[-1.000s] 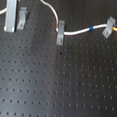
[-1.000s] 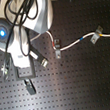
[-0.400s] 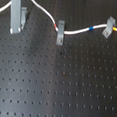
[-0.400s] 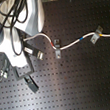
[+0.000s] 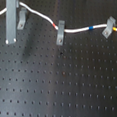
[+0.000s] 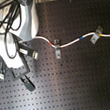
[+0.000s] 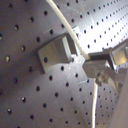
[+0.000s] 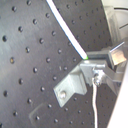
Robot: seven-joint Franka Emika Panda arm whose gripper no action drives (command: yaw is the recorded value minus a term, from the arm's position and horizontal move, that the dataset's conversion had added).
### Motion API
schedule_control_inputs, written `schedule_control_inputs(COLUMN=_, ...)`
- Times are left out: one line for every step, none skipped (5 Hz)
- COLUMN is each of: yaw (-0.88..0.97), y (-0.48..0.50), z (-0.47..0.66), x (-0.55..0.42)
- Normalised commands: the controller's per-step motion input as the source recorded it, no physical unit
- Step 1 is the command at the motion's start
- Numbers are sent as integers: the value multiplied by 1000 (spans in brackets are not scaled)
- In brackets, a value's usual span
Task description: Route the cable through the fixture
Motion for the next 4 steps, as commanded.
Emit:
schedule_control_inputs(yaw=-49, y=-51, z=282, x=-359)
schedule_control_inputs(yaw=-128, y=162, z=364, x=-306)
schedule_control_inputs(yaw=-166, y=101, z=396, x=-274)
schedule_control_inputs(yaw=-168, y=4, z=315, x=-239)
